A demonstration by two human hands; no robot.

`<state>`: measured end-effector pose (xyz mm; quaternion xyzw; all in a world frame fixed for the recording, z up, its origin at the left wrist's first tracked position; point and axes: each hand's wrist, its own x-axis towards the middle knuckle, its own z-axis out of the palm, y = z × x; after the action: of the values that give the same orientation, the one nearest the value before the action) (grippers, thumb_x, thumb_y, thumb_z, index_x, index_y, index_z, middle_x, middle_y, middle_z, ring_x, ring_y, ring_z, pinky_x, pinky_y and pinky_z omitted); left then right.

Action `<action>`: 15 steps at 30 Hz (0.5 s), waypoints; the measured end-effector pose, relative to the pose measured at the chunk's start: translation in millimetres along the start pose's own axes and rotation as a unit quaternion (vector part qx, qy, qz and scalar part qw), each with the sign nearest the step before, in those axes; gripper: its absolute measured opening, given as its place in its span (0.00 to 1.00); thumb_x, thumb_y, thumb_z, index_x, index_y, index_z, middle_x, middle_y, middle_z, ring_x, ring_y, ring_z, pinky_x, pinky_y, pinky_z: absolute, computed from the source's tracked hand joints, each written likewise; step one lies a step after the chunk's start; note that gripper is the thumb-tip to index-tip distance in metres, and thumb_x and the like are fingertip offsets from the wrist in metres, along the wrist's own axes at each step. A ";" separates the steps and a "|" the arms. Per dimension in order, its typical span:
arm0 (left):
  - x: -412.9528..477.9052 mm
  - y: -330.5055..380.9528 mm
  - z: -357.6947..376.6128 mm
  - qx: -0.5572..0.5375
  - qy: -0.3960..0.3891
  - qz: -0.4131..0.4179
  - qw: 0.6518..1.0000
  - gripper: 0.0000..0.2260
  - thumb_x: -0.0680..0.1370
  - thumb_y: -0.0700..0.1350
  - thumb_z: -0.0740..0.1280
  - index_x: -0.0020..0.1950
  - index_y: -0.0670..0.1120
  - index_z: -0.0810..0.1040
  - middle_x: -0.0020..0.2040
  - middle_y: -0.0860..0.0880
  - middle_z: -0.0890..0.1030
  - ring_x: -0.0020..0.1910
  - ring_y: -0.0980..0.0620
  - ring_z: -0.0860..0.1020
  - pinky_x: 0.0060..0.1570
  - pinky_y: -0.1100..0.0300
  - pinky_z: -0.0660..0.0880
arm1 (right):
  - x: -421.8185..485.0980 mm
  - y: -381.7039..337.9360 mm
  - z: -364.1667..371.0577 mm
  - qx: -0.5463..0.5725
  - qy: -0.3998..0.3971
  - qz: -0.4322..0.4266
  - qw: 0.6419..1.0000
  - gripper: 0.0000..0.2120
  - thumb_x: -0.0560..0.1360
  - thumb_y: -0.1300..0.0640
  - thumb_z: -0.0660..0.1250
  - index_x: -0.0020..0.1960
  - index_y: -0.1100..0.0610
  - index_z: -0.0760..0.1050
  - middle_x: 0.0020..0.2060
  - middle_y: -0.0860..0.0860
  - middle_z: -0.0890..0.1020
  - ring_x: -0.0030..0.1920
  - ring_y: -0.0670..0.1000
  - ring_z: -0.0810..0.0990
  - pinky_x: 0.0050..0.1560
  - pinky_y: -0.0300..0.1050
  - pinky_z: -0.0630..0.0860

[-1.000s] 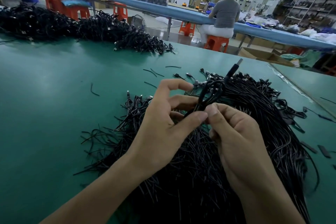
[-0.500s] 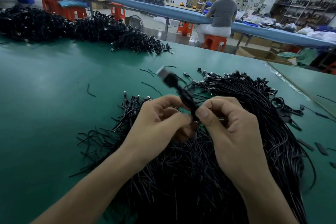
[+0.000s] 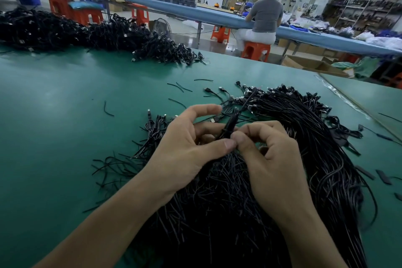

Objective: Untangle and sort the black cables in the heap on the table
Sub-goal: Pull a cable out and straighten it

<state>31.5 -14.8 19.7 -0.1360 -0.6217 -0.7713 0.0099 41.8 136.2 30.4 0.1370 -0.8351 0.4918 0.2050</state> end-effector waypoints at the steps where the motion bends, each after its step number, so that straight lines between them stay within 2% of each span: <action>1: 0.2 0.1 0.8 0.023 -0.002 0.013 1.000 0.24 0.70 0.38 0.76 0.64 0.49 0.74 0.50 0.50 0.86 0.45 0.57 0.81 0.47 0.67 0.77 | 0.3 0.8 -0.1 0.028 0.002 0.017 0.999 0.10 0.76 0.56 0.70 0.38 0.45 0.79 0.43 0.42 0.78 0.47 0.40 0.78 0.46 0.29 0.73; 3: 0.5 0.0 1.9 0.064 0.004 0.050 0.997 0.22 0.73 0.35 0.74 0.64 0.50 0.77 0.52 0.51 0.86 0.48 0.60 0.81 0.45 0.70 0.75 | 1.5 2.3 -0.4 0.090 -0.005 0.051 0.995 0.09 0.76 0.55 0.70 0.38 0.48 0.81 0.43 0.44 0.80 0.46 0.42 0.80 0.49 0.35 0.76; 5: 0.2 -0.7 1.1 0.091 0.008 0.084 0.992 0.19 0.73 0.35 0.74 0.60 0.52 0.81 0.52 0.56 0.85 0.47 0.64 0.80 0.44 0.73 0.73 | 2.1 3.4 -0.7 0.139 -0.014 0.078 0.987 0.07 0.76 0.56 0.69 0.39 0.51 0.82 0.43 0.49 0.82 0.45 0.43 0.81 0.50 0.40 0.77; 8: 1.1 -3.3 -4.7 0.172 0.045 0.101 0.979 0.16 0.72 0.42 0.76 0.53 0.62 0.83 0.44 0.67 0.78 0.39 0.68 0.72 0.40 0.76 0.67 | 2.5 4.8 -0.8 0.150 -0.014 0.089 0.985 0.06 0.76 0.56 0.69 0.40 0.51 0.82 0.42 0.49 0.82 0.43 0.41 0.80 0.48 0.38 0.75; 10: 3.3 -8.0 -7.3 0.207 0.079 0.091 0.971 0.15 0.71 0.45 0.78 0.49 0.66 0.83 0.39 0.64 0.74 0.37 0.66 0.70 0.39 0.73 0.66 | 2.3 5.8 -0.4 0.117 -0.002 0.069 0.991 0.06 0.75 0.54 0.70 0.40 0.49 0.81 0.43 0.47 0.80 0.44 0.42 0.80 0.47 0.36 0.75; 13: 4.2 -12.0 -4.6 0.166 0.086 0.083 0.979 0.11 0.72 0.44 0.78 0.46 0.60 0.83 0.31 0.56 0.69 0.32 0.57 0.66 0.34 0.61 0.63 | 2.6 6.0 0.6 0.079 0.006 0.041 0.996 0.05 0.74 0.49 0.70 0.39 0.45 0.81 0.43 0.43 0.79 0.46 0.44 0.79 0.44 0.35 0.75; 15: 3.0 -11.0 -1.6 0.143 0.070 0.077 0.984 0.11 0.74 0.41 0.76 0.48 0.58 0.84 0.32 0.52 0.76 0.31 0.54 0.70 0.32 0.55 0.69 | 3.3 6.5 0.0 0.076 0.007 0.037 0.996 0.05 0.73 0.48 0.70 0.38 0.43 0.81 0.43 0.42 0.79 0.46 0.44 0.80 0.44 0.36 0.75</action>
<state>26.2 -13.4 9.5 -0.1263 -0.7112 -0.6787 0.1323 36.1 139.3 27.0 0.1179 -0.7987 0.5616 0.1812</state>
